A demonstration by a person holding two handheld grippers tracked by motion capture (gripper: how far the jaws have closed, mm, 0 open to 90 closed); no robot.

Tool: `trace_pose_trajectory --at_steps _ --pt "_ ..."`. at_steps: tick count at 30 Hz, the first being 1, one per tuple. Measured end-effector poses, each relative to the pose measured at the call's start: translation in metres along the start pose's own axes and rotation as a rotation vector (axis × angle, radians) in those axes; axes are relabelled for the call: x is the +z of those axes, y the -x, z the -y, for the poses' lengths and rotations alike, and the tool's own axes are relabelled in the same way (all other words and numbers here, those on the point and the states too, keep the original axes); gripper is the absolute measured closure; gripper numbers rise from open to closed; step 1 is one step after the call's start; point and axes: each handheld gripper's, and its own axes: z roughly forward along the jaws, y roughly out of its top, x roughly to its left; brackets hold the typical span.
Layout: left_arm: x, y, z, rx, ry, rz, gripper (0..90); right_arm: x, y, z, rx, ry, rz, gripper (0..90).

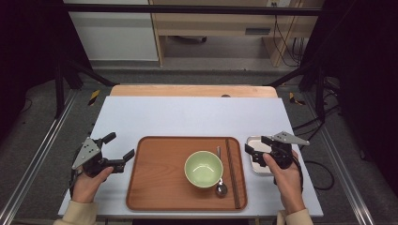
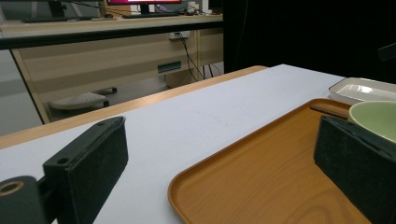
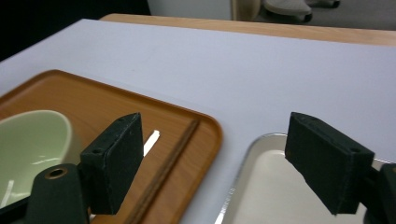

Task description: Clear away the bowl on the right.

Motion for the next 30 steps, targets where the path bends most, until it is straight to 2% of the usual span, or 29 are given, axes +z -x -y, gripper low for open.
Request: trace_pose_trajectory --at_steps 5,13,21,25,27,30 --pt "0.001 0.0 0.003 -0.004 -0.005 -0.013 2.6 -0.004 0.007 0.002 -0.017 0.006 0.036 26.1" --pt "0.002 0.001 0.004 -0.006 -0.002 -0.012 2.6 -0.01 0.026 0.014 -0.046 -0.015 0.155 27.0" --pt "0.003 0.002 0.005 0.001 -0.009 -0.005 2.6 -0.028 0.047 0.018 0.003 -0.019 0.213 30.1" --pt "0.003 0.003 0.004 0.0 -0.004 -0.006 2.6 -0.034 0.057 0.021 0.062 -0.037 0.252 29.1" --pt "0.003 0.003 0.004 -0.001 -0.004 -0.005 2.6 -0.037 0.06 0.022 0.054 -0.043 0.292 30.9" --pt "0.003 0.003 0.005 0.001 -0.01 -0.003 2.6 -0.038 0.063 0.023 0.072 -0.062 0.314 34.4"
